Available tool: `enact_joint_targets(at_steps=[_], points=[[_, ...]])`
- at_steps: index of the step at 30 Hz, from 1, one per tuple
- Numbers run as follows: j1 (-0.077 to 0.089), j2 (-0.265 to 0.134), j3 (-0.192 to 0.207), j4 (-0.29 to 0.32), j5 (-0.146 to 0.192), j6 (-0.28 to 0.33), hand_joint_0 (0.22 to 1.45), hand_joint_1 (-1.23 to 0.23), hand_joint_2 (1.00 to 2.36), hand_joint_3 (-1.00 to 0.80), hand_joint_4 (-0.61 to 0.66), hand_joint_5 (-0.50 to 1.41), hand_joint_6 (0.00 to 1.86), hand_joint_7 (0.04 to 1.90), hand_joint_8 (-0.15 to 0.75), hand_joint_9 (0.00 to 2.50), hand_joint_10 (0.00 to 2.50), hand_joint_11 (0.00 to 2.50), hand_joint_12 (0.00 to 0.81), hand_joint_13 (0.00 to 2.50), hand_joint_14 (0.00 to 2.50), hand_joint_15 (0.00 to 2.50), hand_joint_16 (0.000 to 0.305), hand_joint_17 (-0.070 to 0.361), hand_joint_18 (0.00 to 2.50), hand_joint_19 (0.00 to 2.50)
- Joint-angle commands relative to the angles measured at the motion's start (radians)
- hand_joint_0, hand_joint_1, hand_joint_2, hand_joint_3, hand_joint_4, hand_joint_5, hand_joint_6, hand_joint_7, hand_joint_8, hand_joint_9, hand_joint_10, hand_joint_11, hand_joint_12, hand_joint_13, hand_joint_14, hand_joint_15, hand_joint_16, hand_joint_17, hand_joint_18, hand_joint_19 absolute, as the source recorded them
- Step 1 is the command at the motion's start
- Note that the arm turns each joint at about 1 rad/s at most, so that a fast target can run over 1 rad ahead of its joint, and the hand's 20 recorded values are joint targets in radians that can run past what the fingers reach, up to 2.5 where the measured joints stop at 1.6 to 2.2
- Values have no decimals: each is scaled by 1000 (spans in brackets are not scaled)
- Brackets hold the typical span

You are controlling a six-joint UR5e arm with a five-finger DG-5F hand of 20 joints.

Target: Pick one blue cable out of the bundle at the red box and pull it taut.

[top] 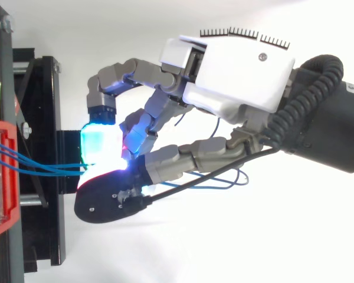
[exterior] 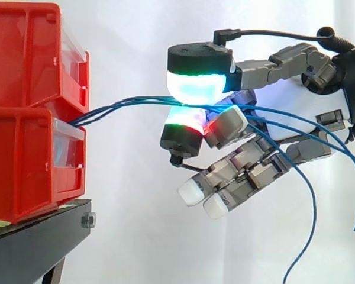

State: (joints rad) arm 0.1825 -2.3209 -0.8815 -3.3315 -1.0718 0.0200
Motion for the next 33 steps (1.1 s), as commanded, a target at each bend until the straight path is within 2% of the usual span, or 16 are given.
enact_joint_targets(at_steps=[1,7,9,11,14,16,19,21,24,28,30,33], points=[[0,0,0,1,0,0,656,-865,1012,-358,291,-141,896,1464,289,1145,24,1217,417,778,13,365,57,128,685,293],[0,0,1,0,0,0,612,-808,1010,-372,294,-108,874,1499,273,1234,23,1156,420,800,12,370,57,128,685,313],[0,0,1,0,0,0,602,-824,1020,-226,265,-103,882,1521,283,1243,25,1171,421,821,12,388,57,129,699,314],[0,0,0,0,0,0,602,-845,1023,-153,241,-113,901,1467,289,1218,23,1209,422,827,12,395,58,130,706,309],[0,0,0,0,0,0,635,-860,1026,-78,228,-150,917,1516,295,1131,23,1210,427,791,12,392,58,130,675,311],[0,0,1,0,0,0,647,-858,1025,-95,231,-162,922,1514,301,1101,21,1199,426,773,12,390,58,131,679,300],[0,2,0,0,0,0,674,-847,1018,-255,242,-177,924,1432,305,1073,21,1200,425,752,12,380,58,131,672,297],[-1,0,0,0,1,0,657,-821,1009,-391,306,-159,905,1464,310,1110,21,1213,421,756,12,378,58,130,670,305],[0,0,0,0,0,0,631,-785,1005,-437,343,-133,891,1496,302,1142,22,1204,425,775,13,374,58,129,678,315],[-1,0,0,0,0,0,622,-791,1010,-371,334,-127,889,1498,303,1171,23,1195,425,780,13,377,58,130,680,324],[-1,0,1,0,0,0,652,-832,1018,-270,271,-143,904,1485,303,1128,22,1209,430,785,12,380,58,131,686,311],[0,0,0,0,0,0,683,-856,1019,-225,206,-175,921,1480,303,1082,20,1204,424,755,12,379,59,132,679,292]])
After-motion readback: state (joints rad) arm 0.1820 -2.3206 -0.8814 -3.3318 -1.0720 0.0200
